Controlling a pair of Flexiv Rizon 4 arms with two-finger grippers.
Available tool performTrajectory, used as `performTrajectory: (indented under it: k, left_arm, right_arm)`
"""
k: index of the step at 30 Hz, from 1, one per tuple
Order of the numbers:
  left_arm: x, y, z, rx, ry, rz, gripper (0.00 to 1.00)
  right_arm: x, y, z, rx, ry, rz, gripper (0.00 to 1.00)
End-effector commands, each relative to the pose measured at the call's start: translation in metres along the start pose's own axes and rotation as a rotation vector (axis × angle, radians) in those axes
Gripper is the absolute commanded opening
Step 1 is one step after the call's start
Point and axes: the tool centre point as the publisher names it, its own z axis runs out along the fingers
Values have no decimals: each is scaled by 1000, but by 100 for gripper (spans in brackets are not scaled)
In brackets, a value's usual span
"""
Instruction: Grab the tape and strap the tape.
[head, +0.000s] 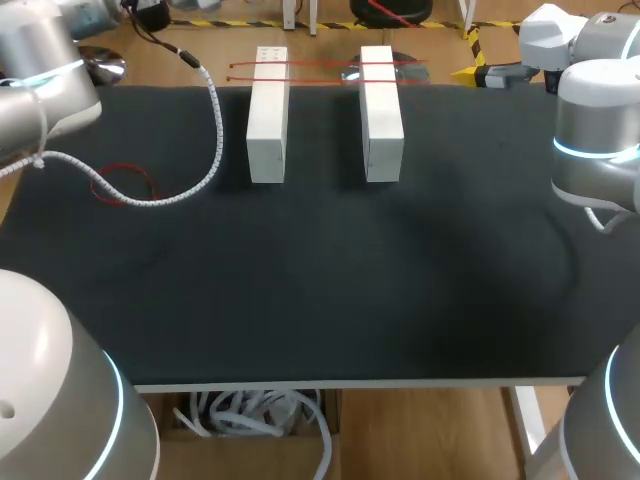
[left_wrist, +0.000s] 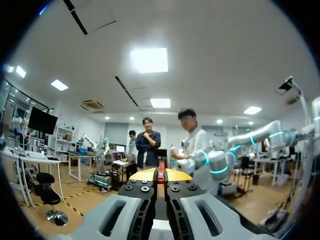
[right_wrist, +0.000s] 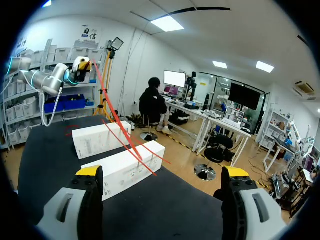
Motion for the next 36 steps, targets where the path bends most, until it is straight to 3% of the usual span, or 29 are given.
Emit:
performTrajectory:
  k: [1, 24, 36]
  left_arm:
    - [1, -2, 4, 8, -18, -6, 0]
    - [11, -7, 41, 92, -44, -46, 0]
    - [15, -6, 55, 96, -62, -42, 0]
  right_arm:
    - [0, 0, 0, 0, 0, 0, 100]
    - [0, 0, 0, 0, 0, 0, 100]
    - [0, 0, 0, 0, 0, 0, 100]
